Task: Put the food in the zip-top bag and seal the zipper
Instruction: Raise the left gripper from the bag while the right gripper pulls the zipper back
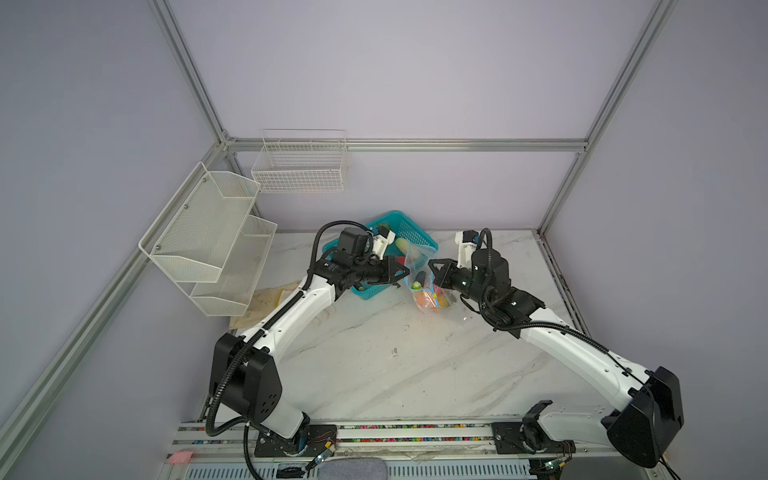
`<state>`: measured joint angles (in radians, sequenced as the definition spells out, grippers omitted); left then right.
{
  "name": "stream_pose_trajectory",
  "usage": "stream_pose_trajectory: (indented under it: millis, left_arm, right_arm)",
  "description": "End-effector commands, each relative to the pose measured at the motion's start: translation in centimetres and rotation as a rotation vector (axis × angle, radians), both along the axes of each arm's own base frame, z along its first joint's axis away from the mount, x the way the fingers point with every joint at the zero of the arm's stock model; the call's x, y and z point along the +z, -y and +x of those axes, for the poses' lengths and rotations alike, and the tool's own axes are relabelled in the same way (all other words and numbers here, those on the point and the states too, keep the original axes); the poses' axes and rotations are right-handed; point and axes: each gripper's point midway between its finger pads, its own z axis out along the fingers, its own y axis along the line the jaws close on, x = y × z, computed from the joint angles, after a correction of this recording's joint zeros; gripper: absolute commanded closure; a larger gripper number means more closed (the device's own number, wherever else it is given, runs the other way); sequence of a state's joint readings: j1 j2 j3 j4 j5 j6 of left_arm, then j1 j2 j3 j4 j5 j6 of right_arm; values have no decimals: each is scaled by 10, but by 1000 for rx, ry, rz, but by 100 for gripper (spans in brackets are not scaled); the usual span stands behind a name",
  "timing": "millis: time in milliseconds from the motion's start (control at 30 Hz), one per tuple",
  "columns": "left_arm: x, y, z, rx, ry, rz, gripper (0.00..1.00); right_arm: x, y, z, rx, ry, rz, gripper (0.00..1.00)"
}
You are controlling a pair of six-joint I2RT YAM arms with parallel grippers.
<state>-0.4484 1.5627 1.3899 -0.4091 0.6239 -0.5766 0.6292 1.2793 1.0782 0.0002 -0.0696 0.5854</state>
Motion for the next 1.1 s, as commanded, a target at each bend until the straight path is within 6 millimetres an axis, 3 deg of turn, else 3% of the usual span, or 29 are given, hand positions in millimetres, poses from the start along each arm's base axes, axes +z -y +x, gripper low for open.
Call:
stream_pose_trajectory:
  millis: [0,267,500,633,867,1067]
  left_arm:
    - [49,10,9,-6,105,-66,99]
    - [20,4,9,22,74,-22,98]
    - [-25,3,6,20,-9,19,94]
    - [-42,-1,2,30,-37,33,80]
    - [-48,-18,2,72,-25,87,54]
    - [-50,-48,7,160,-13,129,46]
  right_arm:
    - [15,12,1,-41,38,-30,100]
    - [8,14,2,-46,26,-42,100]
    - [-7,6,3,-16,-3,-44,100]
    - [-18,4,2,-5,-19,-46,100]
    - [-37,-1,3,10,-54,-47,100]
    - [-51,1,3,3,-76,-63,100]
